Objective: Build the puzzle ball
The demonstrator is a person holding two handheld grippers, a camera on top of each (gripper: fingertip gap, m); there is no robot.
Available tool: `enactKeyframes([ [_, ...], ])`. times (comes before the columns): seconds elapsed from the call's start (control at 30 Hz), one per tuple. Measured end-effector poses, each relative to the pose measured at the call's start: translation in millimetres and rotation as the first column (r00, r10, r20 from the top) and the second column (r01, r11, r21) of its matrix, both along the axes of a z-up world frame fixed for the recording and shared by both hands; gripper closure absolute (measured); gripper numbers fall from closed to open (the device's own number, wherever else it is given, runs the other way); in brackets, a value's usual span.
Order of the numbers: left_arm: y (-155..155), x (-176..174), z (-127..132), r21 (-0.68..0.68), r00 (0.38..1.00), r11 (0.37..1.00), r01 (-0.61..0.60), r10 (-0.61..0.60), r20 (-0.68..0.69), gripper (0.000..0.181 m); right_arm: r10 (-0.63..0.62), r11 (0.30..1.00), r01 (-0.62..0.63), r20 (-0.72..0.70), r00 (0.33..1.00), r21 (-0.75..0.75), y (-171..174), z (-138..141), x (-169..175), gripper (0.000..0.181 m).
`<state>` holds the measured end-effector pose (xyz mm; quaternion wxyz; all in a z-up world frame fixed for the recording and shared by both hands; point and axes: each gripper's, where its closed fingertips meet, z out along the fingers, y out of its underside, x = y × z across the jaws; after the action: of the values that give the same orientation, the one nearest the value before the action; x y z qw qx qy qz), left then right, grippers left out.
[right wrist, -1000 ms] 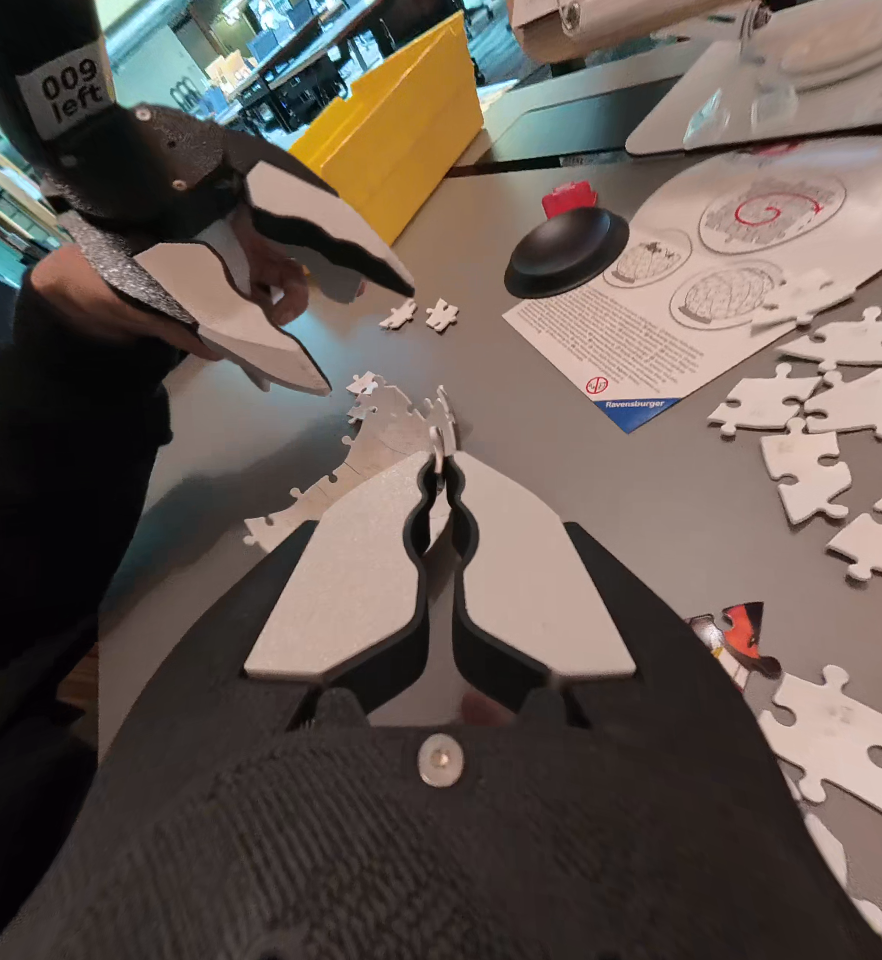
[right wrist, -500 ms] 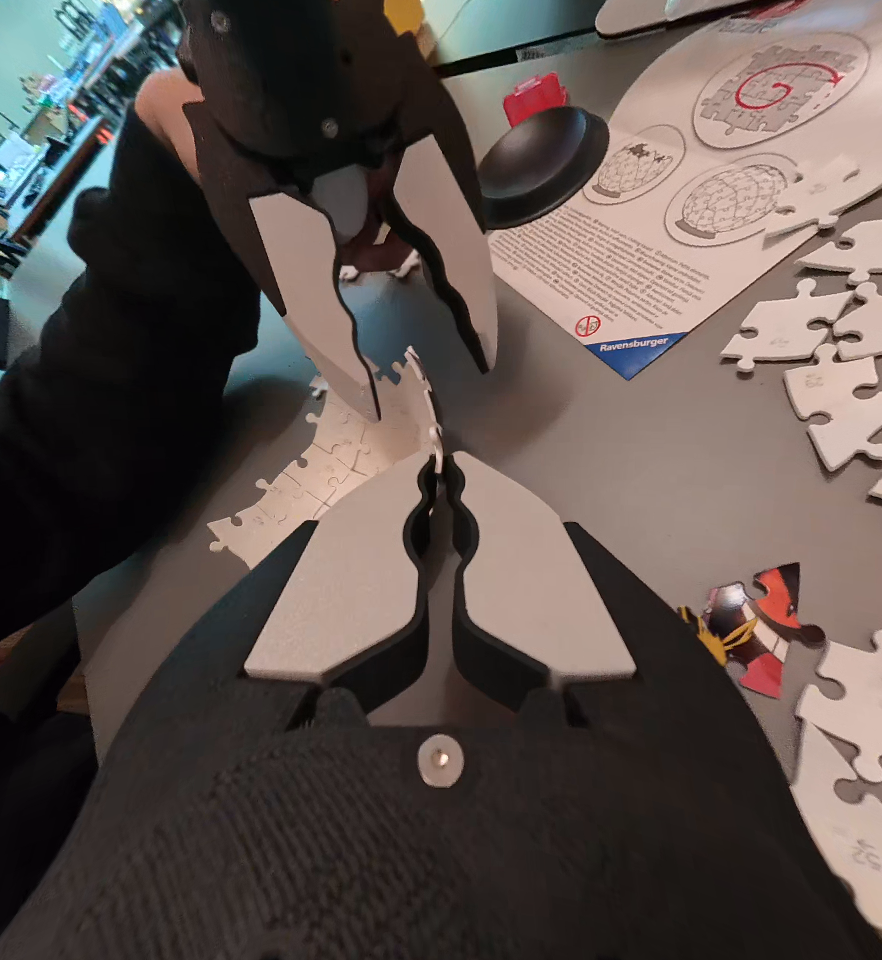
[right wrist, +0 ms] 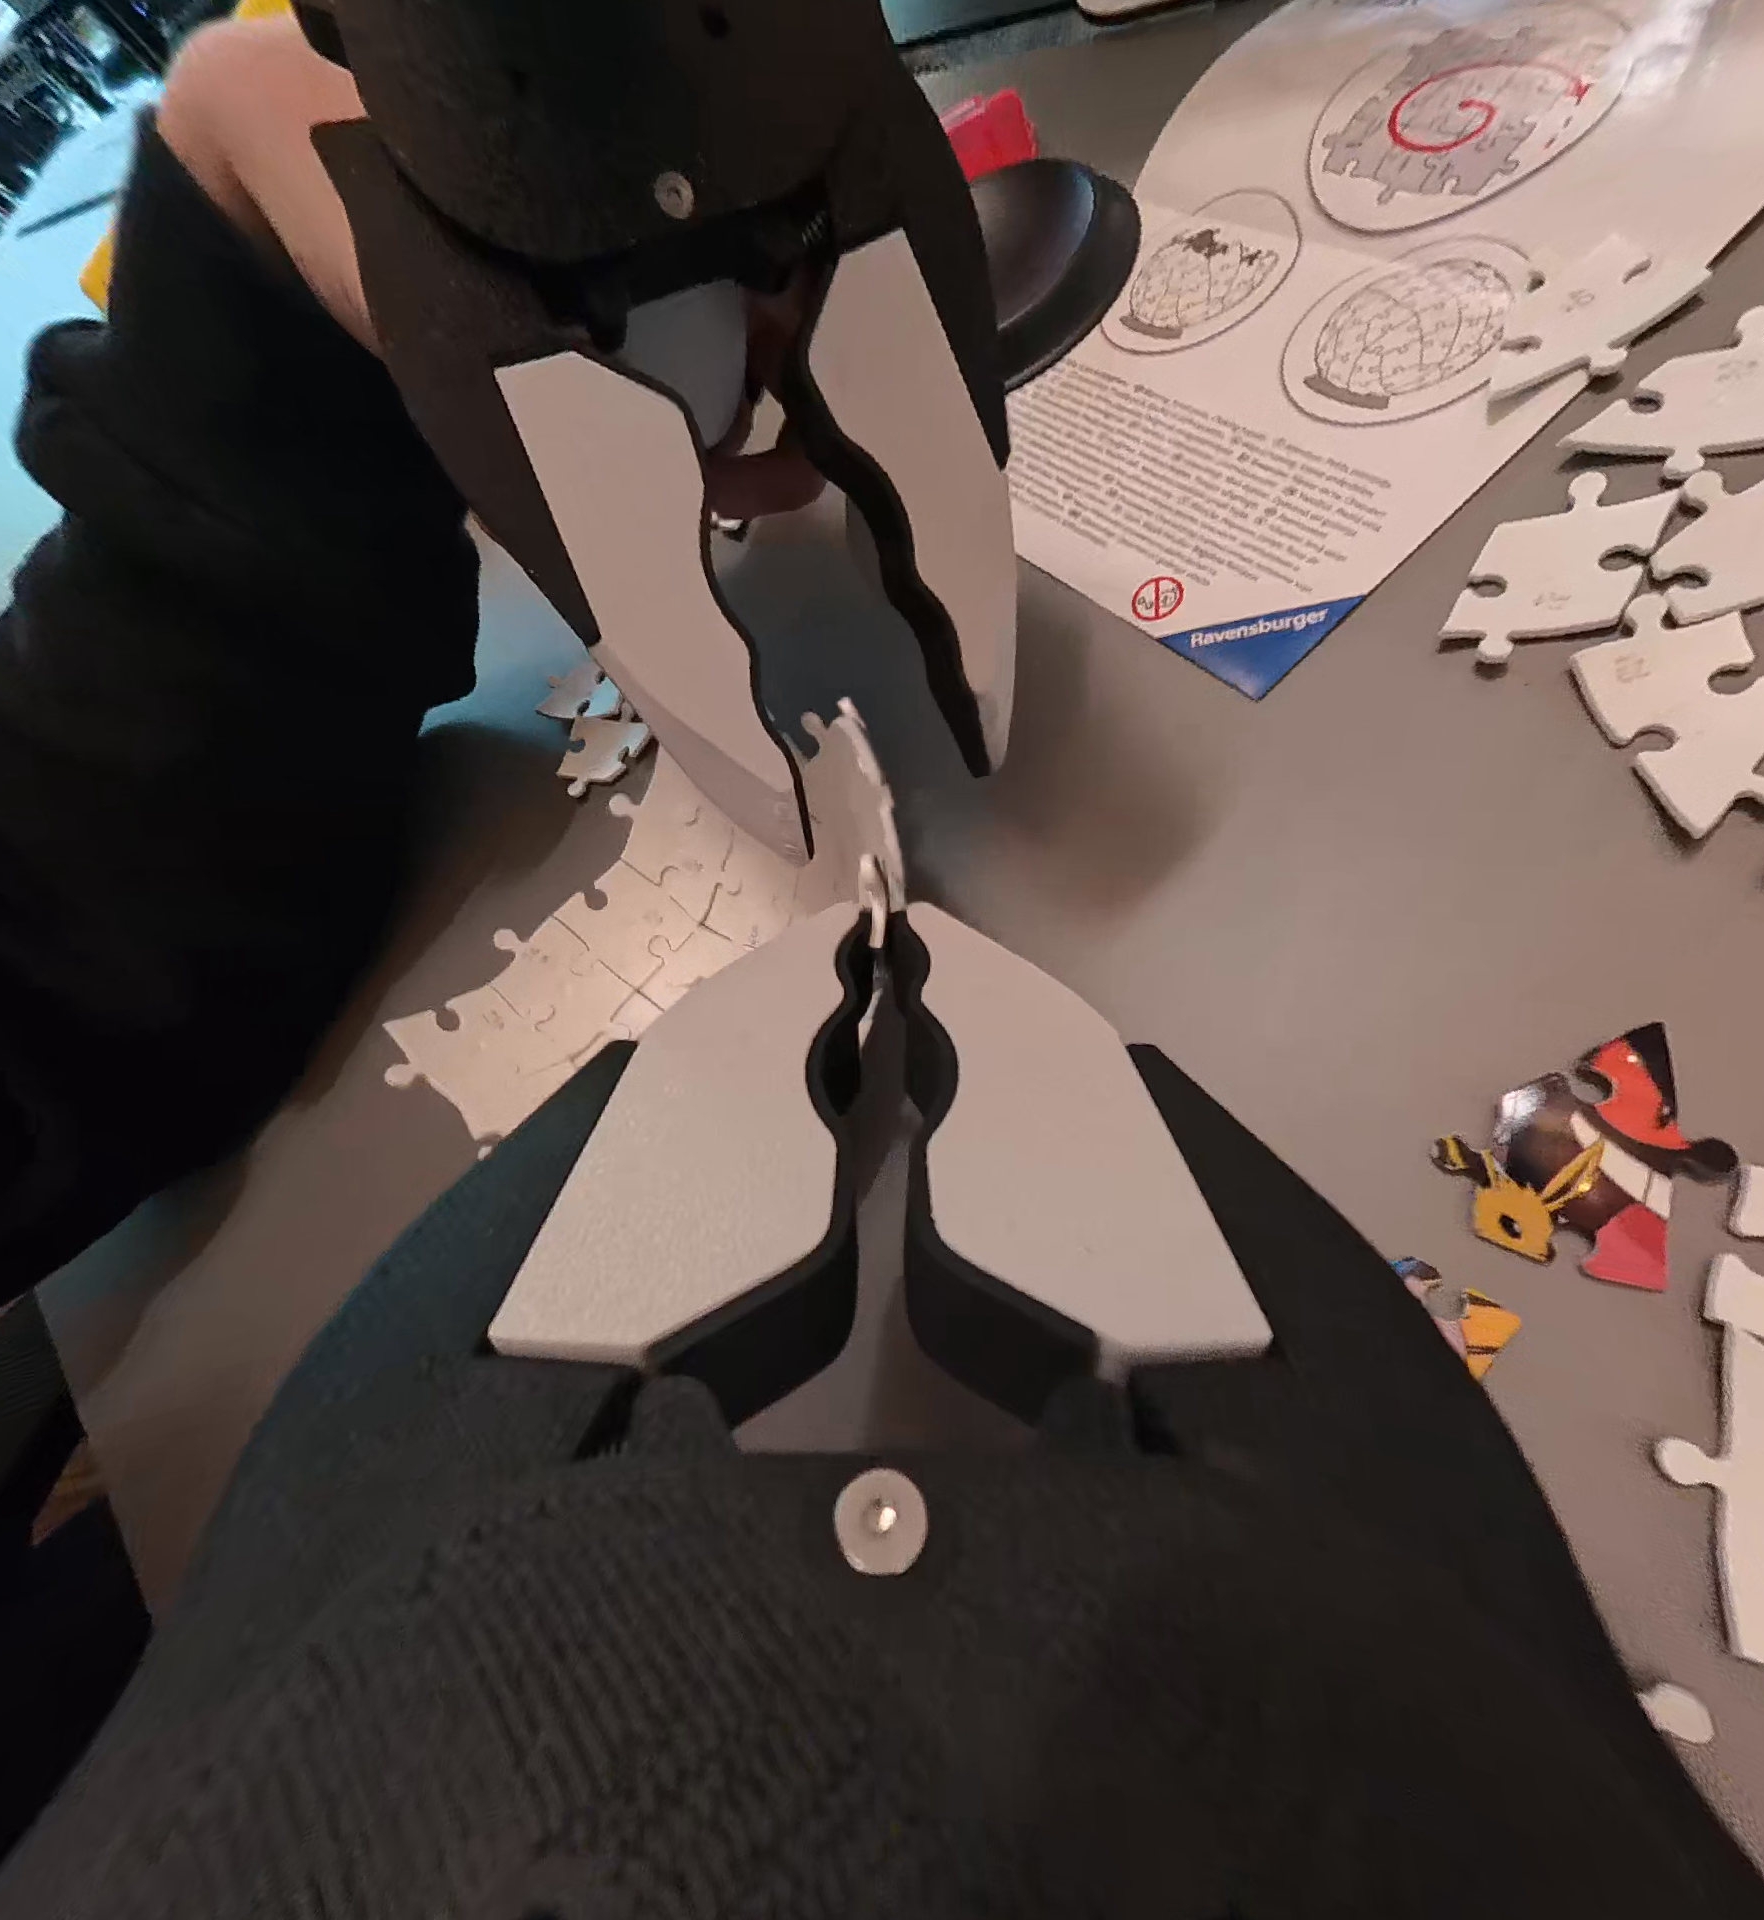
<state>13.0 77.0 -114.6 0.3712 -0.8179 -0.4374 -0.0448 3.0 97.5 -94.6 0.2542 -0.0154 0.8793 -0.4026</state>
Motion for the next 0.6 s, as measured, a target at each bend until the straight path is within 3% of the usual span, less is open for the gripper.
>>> enactKeyframes([
  [0.6, -1, 28, -1, 0.006, 0.990, 0.999, -0.051, 0.049, 0.132, 0.168, -0.010, 0.999, 0.011, -0.014, 1.000, 0.050, 4, -13, 6, 0.179],
])
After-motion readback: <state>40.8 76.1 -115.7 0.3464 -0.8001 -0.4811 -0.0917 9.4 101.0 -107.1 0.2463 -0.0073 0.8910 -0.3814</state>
